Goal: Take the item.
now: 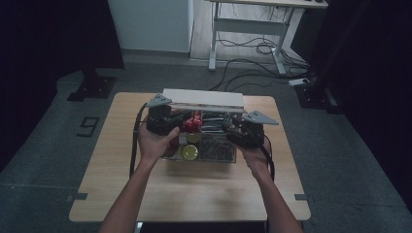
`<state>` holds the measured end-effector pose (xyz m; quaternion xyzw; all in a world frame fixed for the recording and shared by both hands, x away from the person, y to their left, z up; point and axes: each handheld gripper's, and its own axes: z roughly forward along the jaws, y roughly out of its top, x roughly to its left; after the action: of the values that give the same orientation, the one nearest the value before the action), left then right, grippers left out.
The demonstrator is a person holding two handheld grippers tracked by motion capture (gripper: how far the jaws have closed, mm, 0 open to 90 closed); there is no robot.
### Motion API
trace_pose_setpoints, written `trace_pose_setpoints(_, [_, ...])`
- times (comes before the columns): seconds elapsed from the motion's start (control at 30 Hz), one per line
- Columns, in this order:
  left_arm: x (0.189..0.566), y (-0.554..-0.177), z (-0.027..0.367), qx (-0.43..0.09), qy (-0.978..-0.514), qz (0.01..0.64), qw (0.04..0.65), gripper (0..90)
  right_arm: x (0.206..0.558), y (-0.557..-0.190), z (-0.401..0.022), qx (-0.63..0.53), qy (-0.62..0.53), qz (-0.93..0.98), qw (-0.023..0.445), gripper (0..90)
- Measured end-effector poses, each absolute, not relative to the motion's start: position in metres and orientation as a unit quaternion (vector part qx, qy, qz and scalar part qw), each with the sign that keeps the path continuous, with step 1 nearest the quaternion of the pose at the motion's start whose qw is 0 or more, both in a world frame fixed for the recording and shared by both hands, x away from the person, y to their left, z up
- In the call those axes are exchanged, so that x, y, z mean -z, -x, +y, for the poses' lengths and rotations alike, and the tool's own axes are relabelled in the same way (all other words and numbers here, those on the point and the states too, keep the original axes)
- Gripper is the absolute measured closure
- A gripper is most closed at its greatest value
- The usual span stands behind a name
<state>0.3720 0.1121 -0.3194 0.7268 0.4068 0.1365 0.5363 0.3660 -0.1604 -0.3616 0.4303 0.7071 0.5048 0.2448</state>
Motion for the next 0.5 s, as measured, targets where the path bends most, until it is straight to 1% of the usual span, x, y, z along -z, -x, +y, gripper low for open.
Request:
trace_pose_setpoints(0.23, [0.320, -0.372, 0.112, -0.137, -0.727, 0.407, 0.536, 90.0, 0.366, -0.377, -0.156, -0.492, -0.439, 0.708, 0.250, 56.4])
trace_pose_setpoints(0.5, [0.320, -0.372, 0.113, -0.137, -0.726, 0.408, 0.536, 90.0, 0.372, -0.383, -0.153, -0.476, -0.447, 0.711, 0.261, 58.1])
